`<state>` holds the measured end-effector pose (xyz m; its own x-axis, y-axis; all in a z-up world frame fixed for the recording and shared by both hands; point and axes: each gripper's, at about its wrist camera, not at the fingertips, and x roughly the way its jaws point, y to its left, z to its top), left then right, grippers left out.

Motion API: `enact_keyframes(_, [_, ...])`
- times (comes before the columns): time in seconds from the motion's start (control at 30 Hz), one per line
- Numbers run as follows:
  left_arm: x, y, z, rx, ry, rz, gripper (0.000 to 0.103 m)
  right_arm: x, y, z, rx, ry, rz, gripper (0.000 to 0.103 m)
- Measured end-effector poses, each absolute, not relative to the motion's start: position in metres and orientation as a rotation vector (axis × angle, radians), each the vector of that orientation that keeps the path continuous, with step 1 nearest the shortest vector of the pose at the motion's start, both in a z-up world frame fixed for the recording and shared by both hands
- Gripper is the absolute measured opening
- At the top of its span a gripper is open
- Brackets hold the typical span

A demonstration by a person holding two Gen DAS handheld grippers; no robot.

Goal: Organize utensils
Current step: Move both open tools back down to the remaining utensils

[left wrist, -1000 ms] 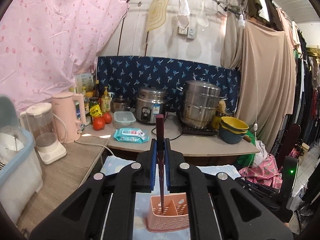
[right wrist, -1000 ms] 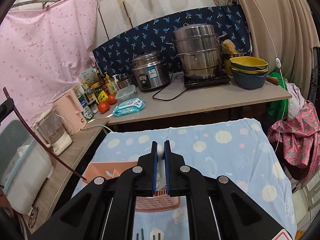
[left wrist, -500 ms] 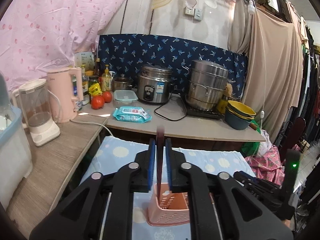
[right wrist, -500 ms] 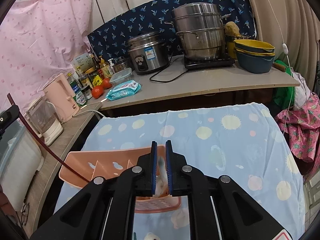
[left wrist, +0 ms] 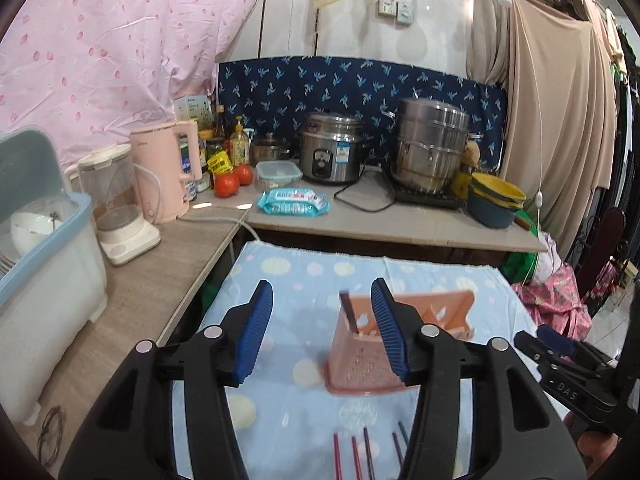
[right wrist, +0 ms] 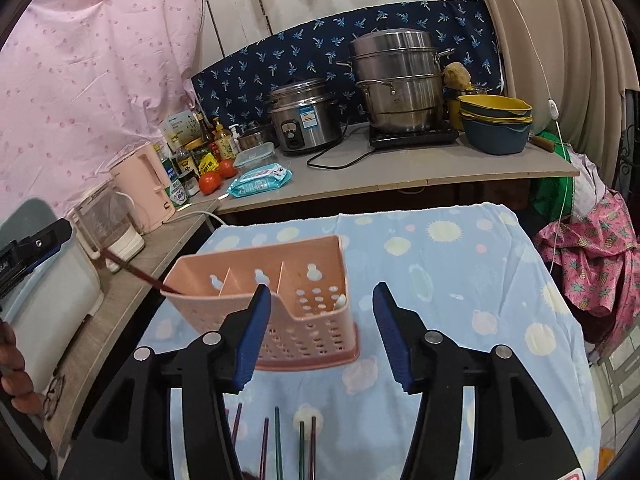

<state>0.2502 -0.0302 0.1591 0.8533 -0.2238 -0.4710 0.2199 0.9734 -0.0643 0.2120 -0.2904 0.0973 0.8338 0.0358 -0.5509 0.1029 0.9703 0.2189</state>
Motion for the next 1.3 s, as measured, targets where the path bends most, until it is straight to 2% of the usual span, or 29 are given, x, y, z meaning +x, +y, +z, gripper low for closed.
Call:
enact_keyframes(0.23, [0.212,-0.02,0.126,0.019,0.576,-0.212,0.049,0.15,-0.278,0.08,0.217,0.616,-0.059,0.057])
enact_keyframes(0.53, [0.162,-0.006,0.058,0.008,0.723,-0.222,0.049,0.079,-0.262,0.026,0.224,0.727,-0.085,0.057])
enact_keyframes(1.07, [0.096,-0.002,-0.024,0.015,0.85,-0.225,0.05,0.015,-0.239,-0.038,0.24,0.817,-0.127,0.057])
enact_keyframes(1.2, [0.091,-0.004,-0.03,0.002,0.859,-0.235,0.05,0.018,-0.237,-0.044,0.257,0.831,-0.121,0.054])
enact_keyframes(1.3, [0.09,-0.007,-0.031,0.003,0.857,-0.236,0.05,0.021,-0.234,-0.047,0.255,0.842,-0.107,0.047])
